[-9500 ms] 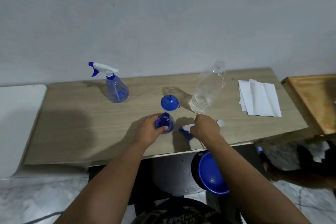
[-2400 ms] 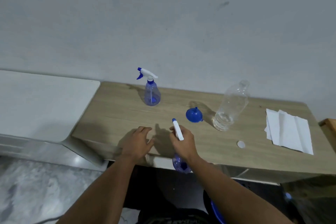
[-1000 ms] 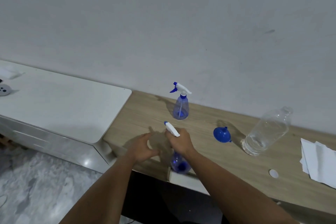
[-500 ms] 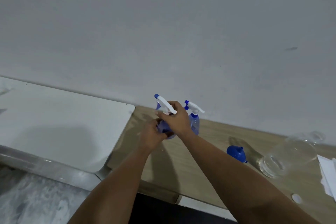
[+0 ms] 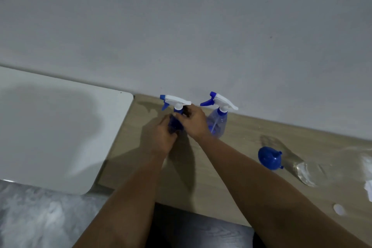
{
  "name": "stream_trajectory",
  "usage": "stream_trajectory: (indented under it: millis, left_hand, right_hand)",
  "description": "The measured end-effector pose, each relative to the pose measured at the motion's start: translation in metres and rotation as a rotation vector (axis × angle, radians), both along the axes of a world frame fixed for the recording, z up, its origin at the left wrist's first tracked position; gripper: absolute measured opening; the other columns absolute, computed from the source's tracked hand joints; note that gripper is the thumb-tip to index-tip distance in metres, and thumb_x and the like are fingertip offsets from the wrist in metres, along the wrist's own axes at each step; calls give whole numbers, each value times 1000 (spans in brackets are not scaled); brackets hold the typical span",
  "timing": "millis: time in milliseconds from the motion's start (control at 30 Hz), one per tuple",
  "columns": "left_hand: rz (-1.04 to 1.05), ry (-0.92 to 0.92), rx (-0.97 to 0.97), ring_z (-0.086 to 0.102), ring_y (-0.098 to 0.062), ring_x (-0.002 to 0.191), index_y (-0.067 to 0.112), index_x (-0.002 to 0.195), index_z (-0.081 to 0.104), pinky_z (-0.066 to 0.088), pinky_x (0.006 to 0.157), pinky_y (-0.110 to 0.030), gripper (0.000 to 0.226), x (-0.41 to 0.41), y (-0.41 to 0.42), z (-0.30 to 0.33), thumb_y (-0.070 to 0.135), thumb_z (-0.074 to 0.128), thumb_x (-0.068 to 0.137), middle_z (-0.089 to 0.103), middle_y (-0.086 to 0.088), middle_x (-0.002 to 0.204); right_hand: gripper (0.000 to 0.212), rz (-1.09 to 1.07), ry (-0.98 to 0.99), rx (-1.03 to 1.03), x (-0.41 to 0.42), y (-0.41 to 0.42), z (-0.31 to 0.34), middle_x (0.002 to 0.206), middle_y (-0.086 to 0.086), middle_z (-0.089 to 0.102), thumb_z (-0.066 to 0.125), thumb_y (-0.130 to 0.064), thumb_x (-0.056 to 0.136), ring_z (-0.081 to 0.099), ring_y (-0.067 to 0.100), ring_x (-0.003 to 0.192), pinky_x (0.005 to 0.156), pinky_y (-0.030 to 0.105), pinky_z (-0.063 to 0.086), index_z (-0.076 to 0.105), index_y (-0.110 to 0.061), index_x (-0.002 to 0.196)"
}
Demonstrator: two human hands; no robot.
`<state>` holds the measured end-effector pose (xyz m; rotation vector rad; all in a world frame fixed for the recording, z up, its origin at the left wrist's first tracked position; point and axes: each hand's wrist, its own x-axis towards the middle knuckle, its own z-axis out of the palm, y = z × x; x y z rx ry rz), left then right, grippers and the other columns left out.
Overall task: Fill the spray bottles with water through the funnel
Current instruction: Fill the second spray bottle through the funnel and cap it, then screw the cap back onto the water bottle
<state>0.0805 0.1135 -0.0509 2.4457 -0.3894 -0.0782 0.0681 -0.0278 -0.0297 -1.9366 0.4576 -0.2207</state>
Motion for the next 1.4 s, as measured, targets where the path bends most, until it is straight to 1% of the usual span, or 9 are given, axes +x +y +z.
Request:
stream_trajectory:
  millis: [267,367,467,600,833,967,1133,1233,1400]
  left_hand:
    - [-14,-88,101,61,-11,97,33,117,55,49,85,-28,35,-2,-3,-7,43,53,83,62,13,108]
    - [4,-72,26,64,-18,89,18,107,65,43,77,-25,21,-22,-4,7,25,67,87,66,3,98]
    - [30,-74,105,66,-19,82,21,100,67,47,71,-27,17,-57,-5,13,36,64,92,68,2,90]
    - [30,-33,74,68,-26,91,20,112,73,48,81,-34,30,-114,-31,25,38,69,88,74,-3,100]
    - [-164,136,21,66,-12,100,23,120,66,32,68,-12,33,-199,-144,65,38,67,91,70,8,117]
    - [-283,225,-167,64,-13,110,23,128,59,50,89,-27,69,-232,-217,74,53,82,70,64,5,125]
    - [-442,298,-202,43,-11,138,49,151,21,44,110,-43,120,-262,-283,92,75,82,51,37,13,156]
    - [-448,358,-304,41,-11,140,53,151,15,43,111,-43,130,-270,-314,93,72,87,44,38,14,156]
    - [-376,351,-394,49,-6,131,48,149,26,48,106,-43,124,-279,-346,93,69,89,44,48,18,146]
  right_hand:
    - [41,-14,120,-57,-13,7,-3,126,5,72,72,-16,95,67,23,117,102,38,54,61,-15,135]
    - [36,-39,75,-50,-43,5,6,121,4,74,69,-16,96,68,22,112,101,39,56,64,-15,132]
    - [27,-80,28,-8,-95,-7,11,115,-4,73,68,-16,98,68,13,108,100,30,55,70,-16,126]
    - [18,-177,3,-35,-174,-46,6,97,-4,76,71,-11,92,72,14,92,91,36,60,75,-18,109]
    - [11,-293,156,-220,-310,-155,2,90,-5,76,71,-19,93,71,13,83,82,37,60,77,-21,102]
    - [12,-431,280,-329,-380,-215,2,95,-3,76,68,-24,93,71,20,86,76,37,58,75,-24,103]
    - [38,-545,459,-419,-429,-275,-3,135,7,55,61,-32,99,61,28,115,87,40,55,58,-23,136]
    - [57,-382,663,-414,-438,-303,-8,145,12,41,61,-28,101,55,34,125,97,44,53,41,-25,154]
    - [31,-120,727,-502,-438,-324,-21,131,8,56,54,-22,104,65,29,110,99,44,57,65,-19,134]
